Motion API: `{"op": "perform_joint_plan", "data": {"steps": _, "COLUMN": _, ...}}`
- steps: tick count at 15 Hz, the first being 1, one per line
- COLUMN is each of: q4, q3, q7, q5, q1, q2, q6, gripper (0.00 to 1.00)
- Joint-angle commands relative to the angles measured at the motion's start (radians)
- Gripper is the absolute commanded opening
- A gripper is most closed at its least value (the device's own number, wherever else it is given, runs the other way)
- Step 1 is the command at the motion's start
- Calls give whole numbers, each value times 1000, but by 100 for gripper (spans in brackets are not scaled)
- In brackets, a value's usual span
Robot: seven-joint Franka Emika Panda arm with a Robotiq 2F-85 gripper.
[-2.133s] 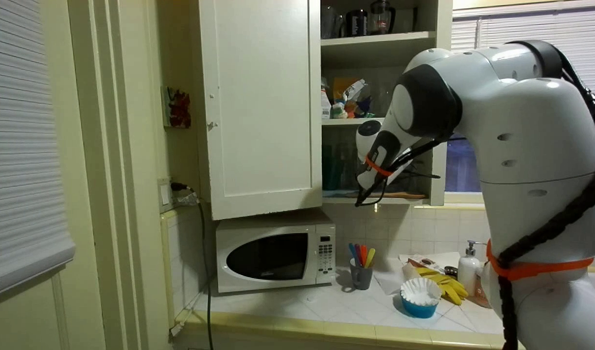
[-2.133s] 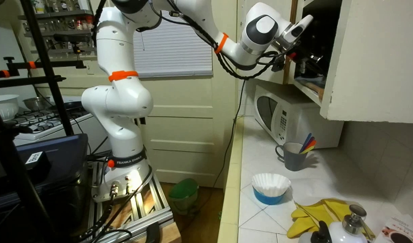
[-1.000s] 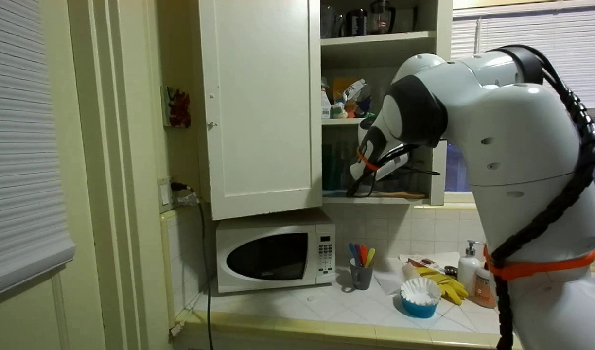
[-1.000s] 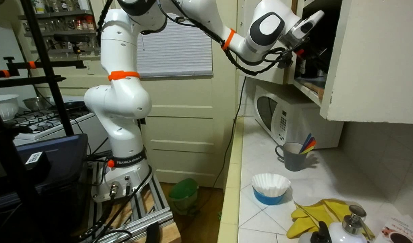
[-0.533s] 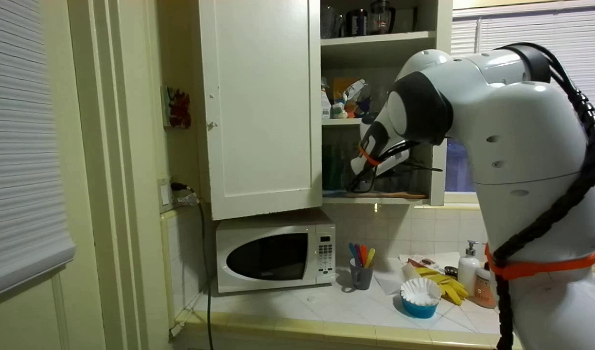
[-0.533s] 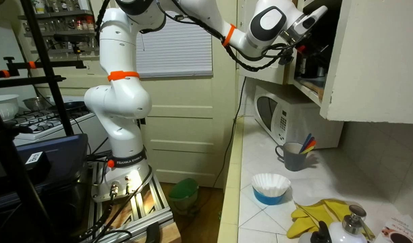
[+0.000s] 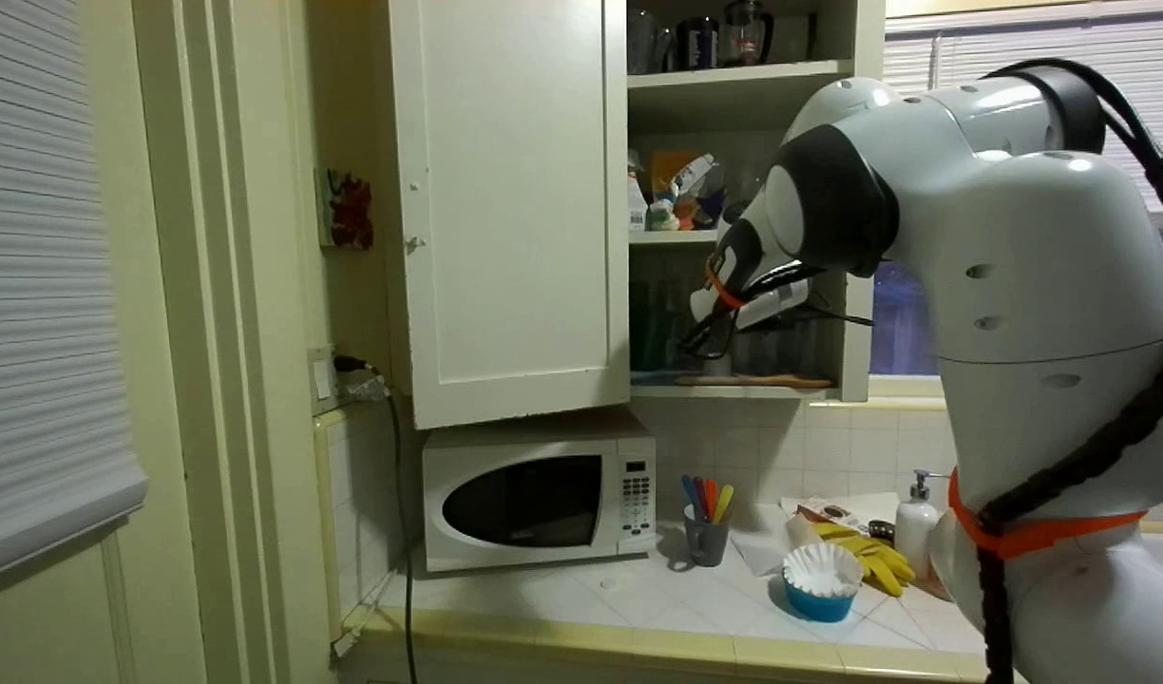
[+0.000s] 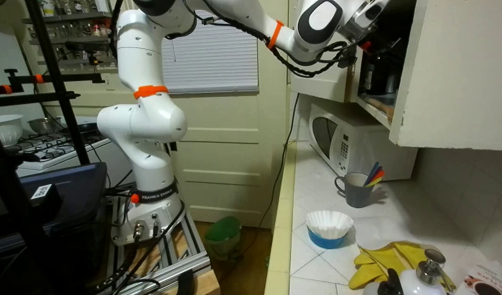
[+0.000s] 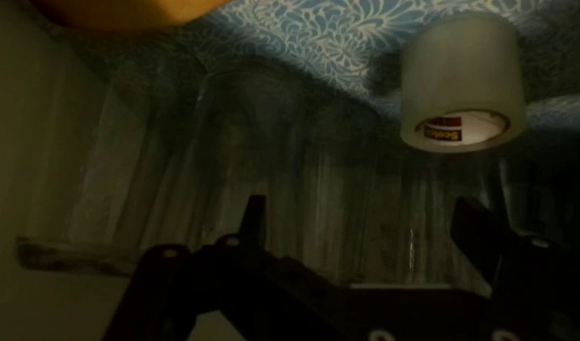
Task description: Move the tape in the cabinet to the bottom shelf.
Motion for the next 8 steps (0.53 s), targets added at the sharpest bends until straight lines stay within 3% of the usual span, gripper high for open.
{"op": "perform_joint_plan", "data": {"steps": 1, "q4": -104, "q3": -215, "q7": -126, "q5": 56, "q1": 240, "q2": 54, "q6": 100, "gripper": 100}}
{"op": "perform_joint_plan", "data": {"steps": 4, "q4": -200, "q3": -399, "q7": -226, "q5": 31, "q1": 466, "q2": 92, "q6": 187, "gripper": 100}}
{"op": "perform_joint_plan", "data": {"steps": 8, "q4": -320, "q3": -681, "q7": -336, "q5": 30, "q1": 773, "q2": 162, "q6": 419, "gripper": 100}}
